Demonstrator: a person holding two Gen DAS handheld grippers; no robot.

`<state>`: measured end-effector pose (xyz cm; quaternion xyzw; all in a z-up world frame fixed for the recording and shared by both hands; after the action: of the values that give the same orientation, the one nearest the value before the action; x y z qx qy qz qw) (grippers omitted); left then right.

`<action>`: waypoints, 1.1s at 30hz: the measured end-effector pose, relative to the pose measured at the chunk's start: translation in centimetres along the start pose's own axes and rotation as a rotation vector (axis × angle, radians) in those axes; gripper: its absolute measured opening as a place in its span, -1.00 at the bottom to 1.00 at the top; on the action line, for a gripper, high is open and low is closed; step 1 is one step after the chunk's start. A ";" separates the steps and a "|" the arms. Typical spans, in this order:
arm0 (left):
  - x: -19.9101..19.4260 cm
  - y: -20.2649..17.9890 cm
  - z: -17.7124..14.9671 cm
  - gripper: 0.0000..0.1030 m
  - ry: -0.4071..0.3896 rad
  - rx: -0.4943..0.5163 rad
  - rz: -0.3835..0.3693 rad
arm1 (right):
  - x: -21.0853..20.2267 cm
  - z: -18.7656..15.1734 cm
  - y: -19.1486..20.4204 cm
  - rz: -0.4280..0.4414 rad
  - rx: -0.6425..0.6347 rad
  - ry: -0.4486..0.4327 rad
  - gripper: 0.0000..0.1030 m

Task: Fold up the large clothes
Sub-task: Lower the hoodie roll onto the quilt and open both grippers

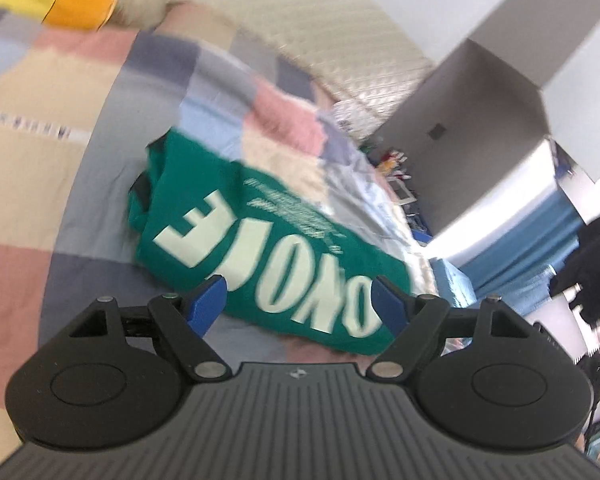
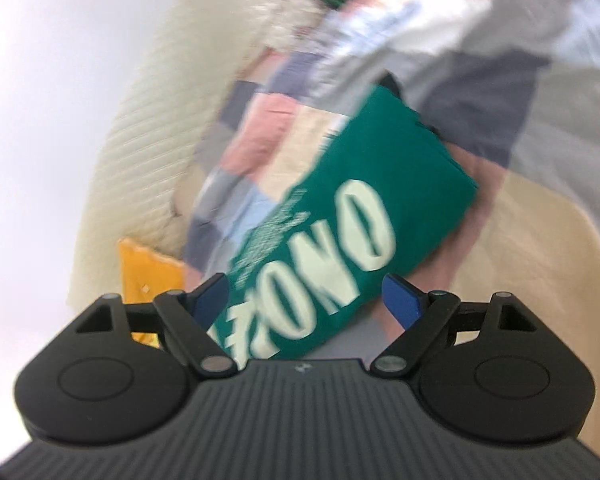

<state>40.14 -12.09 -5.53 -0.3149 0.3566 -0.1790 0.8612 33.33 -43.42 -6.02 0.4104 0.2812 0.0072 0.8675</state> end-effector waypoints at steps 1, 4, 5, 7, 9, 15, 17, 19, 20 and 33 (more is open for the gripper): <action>-1.3 -1.1 -0.2 0.61 -0.009 0.021 -0.003 | -0.6 0.0 0.8 0.009 -0.024 -0.004 0.68; -6.4 -4.2 -1.2 0.61 -0.049 0.092 0.004 | -3.1 -0.6 3.3 0.029 -0.107 -0.001 0.68; -7.8 -5.0 -1.6 0.61 -0.057 0.110 0.010 | -3.9 -0.8 4.1 0.028 -0.138 -0.007 0.68; -10.7 -6.4 -2.4 0.61 -0.075 0.142 0.009 | -5.9 -1.4 5.7 0.034 -0.205 -0.022 0.68; -12.8 -7.4 -3.2 0.61 -0.095 0.177 0.016 | -7.7 -2.2 6.9 0.036 -0.264 -0.032 0.68; -18.5 -9.3 -6.5 0.61 -0.144 0.286 0.034 | -12.4 -6.0 9.6 0.019 -0.477 -0.069 0.67; -19.6 -9.5 -7.7 0.61 -0.169 0.342 0.052 | -13.8 -7.4 10.2 0.006 -0.538 -0.089 0.67; -20.4 -9.6 -9.1 0.61 -0.193 0.397 0.085 | -15.1 -8.9 10.6 0.000 -0.595 -0.114 0.67; -20.7 -9.5 -9.7 0.61 -0.203 0.415 0.092 | -15.7 -9.7 10.7 -0.007 -0.624 -0.126 0.67; -22.0 -7.1 -16.7 0.61 -0.269 0.546 0.097 | -17.0 -17.0 9.6 -0.066 -0.839 -0.248 0.65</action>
<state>12.44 -12.57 1.13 -0.0755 0.1929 -0.1836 0.9609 12.68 -29.15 0.47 0.0110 0.1609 0.0436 0.9859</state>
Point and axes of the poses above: each gripper's, at about its wrist camera, not at the fingertips, and x roughly the way its jaws point, y to its left, z to its top, the point moved 8 cm from there along x, roughly the way its jaws point, and after that the axes turned 10 degrees about -x, right-handed, at the moved point
